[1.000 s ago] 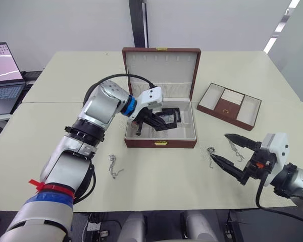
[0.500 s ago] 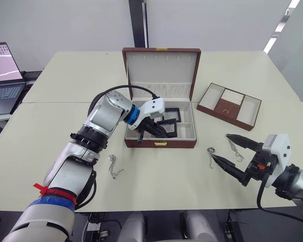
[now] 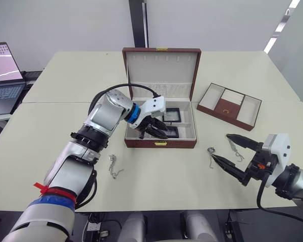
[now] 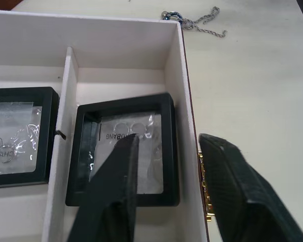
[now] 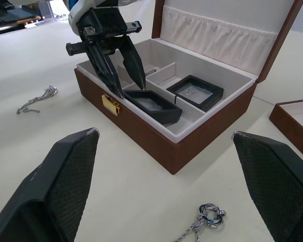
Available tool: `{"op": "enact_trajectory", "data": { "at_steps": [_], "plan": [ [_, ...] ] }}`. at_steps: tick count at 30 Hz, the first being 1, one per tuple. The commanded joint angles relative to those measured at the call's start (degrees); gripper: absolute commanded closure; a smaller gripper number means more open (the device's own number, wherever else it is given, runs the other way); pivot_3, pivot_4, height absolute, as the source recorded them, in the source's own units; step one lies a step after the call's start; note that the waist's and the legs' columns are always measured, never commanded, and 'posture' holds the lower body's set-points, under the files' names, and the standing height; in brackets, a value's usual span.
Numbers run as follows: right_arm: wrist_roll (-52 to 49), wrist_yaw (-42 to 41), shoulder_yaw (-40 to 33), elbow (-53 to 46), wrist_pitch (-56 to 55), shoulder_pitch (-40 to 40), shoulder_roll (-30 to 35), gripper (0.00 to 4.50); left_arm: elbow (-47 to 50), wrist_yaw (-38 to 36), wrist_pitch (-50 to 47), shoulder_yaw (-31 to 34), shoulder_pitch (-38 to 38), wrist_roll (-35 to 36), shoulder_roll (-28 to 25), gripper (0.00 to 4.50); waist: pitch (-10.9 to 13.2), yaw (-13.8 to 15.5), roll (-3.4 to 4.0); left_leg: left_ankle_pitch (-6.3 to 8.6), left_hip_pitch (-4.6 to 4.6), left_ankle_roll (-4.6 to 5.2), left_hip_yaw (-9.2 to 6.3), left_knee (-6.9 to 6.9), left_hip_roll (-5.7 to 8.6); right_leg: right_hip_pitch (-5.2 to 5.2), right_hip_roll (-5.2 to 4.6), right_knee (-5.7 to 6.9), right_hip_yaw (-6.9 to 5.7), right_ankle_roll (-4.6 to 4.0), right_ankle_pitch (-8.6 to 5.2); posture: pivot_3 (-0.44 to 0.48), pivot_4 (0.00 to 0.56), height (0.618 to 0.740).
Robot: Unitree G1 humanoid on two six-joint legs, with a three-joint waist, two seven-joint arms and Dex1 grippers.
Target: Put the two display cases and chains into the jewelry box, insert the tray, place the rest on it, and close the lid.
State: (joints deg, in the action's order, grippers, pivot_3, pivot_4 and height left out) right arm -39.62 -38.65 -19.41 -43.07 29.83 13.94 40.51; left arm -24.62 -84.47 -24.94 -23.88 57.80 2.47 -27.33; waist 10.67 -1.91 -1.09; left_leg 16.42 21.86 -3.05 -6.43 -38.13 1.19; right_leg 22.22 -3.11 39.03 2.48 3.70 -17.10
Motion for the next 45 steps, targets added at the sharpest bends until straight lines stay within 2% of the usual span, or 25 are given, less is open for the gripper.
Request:
{"op": "enact_trajectory", "data": {
  "at_steps": [1, 5, 6, 11, 15, 18, 22, 28, 33, 37, 45],
  "plan": [
    [-0.8, 0.0, -1.2, -1.1, -0.2, -0.6, 0.6, 0.00, 0.6, 0.2, 1.1, 1.4, 1.5, 0.5, 0.1, 1.28, 0.0, 0.0, 0.00, 0.00, 0.00, 0.00, 0.00, 0.00, 0.00, 0.00, 0.00, 0.00, 0.00, 0.00, 0.00, 0.000, 0.150, 0.740],
    [-0.9, -0.2, -1.2, -0.8, -0.1, -0.9, 0.8, 0.00, -0.4, 1.2, 1.9, 2.2, 2.1, 0.7, 0.5, 0.12, 0.0, 0.0, 0.00, 0.00, 0.00, 0.00, 0.00, 0.00, 0.00, 0.00, 0.00, 0.00, 0.00, 0.00, 0.00, 0.000, 0.150, 0.740],
    [-0.9, -0.2, -1.3, -0.7, -0.1, -0.9, 0.8, 0.00, -0.5, 1.5, 2.1, 2.6, 2.2, 1.0, 0.6, 0.05, 0.0, 0.0, 0.00, 0.00, 0.00, 0.00, 0.00, 0.00, 0.00, 0.00, 0.00, 0.00, 0.00, 0.00, 0.00, 0.000, 0.150, 0.740],
    [-2.2, -1.6, -2.9, 1.3, 0.1, -0.7, 1.0, 0.00, 1.8, 0.7, -0.2, 7.3, 1.4, 5.4, -1.0, 0.05, 0.0, 0.0, 0.00, 0.00, 0.00, 0.00, 0.00, 0.00, 0.00, 0.00, 0.00, 0.00, 0.00, 0.00, 0.00, 0.000, 0.150, 0.740],
    [-2.1, -3.9, -4.9, 5.4, -0.5, 0.2, 1.6, 0.00, 8.4, 0.7, -6.3, 12.8, -2.5, 11.0, -4.7, 0.05, 0.0, -0.3, 0.01, 0.00, -0.02, 0.00, 0.02, 0.00, -0.02, 0.00, 0.00, 0.00, 0.02, 0.00, 0.00, 0.000, 0.150, 0.740],
    [-1.3, -6.5, -6.1, 12.8, -2.1, 0.2, 1.3, 0.00, 15.5, 3.8, -12.8, 18.9, -9.6, 15.6, -9.1, 0.05, 0.0, -0.4, 0.03, 0.00, -0.05, 0.00, 0.01, 0.01, -0.03, -0.01, 0.01, 0.03, 0.02, 0.00, 0.00, 0.000, 0.150, 0.740],
    [-0.1, -9.0, -6.6, 20.5, -4.3, -1.6, 1.5, 0.00, 21.2, 8.9, -16.8, 23.9, -17.1, 18.0, -12.6, 0.05, 0.0, -0.3, 0.04, 0.00, -0.08, 0.00, 0.01, 0.02, -0.05, -0.01, 0.00, 0.04, 0.03, -0.01, 0.00, 0.000, 0.150, 0.740],
    [3.3, -11.0, -6.7, 33.9, -7.9, -8.0, 2.3, 0.00, 32.3, 19.9, -24.1, 40.0, -33.7, 22.2, -17.4, 0.05, 0.0, -0.3, 0.06, 0.00, -0.11, 0.01, 0.06, 0.04, -0.09, 0.00, -0.01, 0.00, 0.08, -0.01, 0.00, 0.000, 0.150, 0.740],
    [6.6, -12.7, -6.2, 43.0, -11.3, -12.7, 3.3, 0.00, 40.9, 27.9, -27.1, 50.7, -44.9, 24.9, -17.3, 0.05, 0.0, 0.0, 0.08, 0.00, -0.11, 0.00, 0.06, 0.05, -0.11, -0.01, -0.03, 0.01, 0.06, -0.02, 0.01, 0.000, 0.150, 0.740],
    [9.5, -13.9, -5.3, 50.4, -14.2, -16.9, 4.1, 0.00, 43.4, 33.8, -25.9, 57.3, -52.2, 24.0, -16.8, 0.05, -0.1, 0.1, 0.13, 0.00, -0.18, 0.00, 0.12, 0.04, -0.06, -0.09, -0.07, -0.01, 0.10, -0.01, 0.03, 0.000, 0.150, 0.740],
    [13.5, -15.5, -3.0, 58.7, -18.3, -21.4, 4.3, 0.00, 40.3, 39.4, -18.8, 63.8, -60.7, 22.5, -16.1, 0.05, -0.1, 0.1, 0.13, 0.00, -0.22, 0.00, 0.19, 0.07, -0.07, -0.09, -0.08, -0.02, 0.15, -0.01, 0.03, 0.000, 0.150, 0.740]
  ]
}}
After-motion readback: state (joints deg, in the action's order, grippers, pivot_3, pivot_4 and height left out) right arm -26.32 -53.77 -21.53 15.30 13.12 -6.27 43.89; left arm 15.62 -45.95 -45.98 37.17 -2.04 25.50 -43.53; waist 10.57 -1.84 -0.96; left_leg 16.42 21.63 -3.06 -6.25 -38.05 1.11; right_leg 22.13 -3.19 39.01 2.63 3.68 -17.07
